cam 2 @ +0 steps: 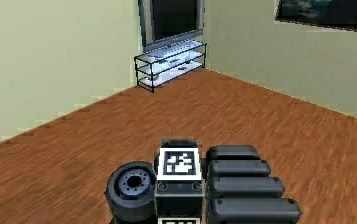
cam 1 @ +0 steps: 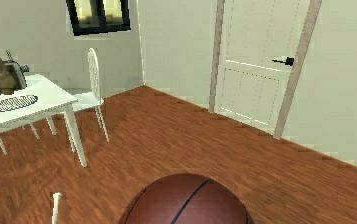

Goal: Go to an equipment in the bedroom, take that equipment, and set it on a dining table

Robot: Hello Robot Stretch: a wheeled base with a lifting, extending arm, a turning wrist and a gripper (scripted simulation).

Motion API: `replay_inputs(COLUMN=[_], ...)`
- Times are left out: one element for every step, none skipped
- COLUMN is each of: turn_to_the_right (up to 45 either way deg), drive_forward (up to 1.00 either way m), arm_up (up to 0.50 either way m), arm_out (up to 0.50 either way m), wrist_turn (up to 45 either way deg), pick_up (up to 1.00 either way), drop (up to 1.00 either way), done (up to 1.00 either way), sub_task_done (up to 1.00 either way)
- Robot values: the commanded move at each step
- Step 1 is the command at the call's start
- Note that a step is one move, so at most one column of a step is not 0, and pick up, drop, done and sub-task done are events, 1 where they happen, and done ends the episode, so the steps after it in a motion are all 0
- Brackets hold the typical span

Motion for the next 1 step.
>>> replay_inputs(turn_to_the_right=[-6.0], drive_forward=[0.00], arm_up=[0.00], arm_out=[0.00], wrist_turn=[0.0], pick_up=[0.00], drop=[0.00], done=[0.00], sub_task_done=[0.00])
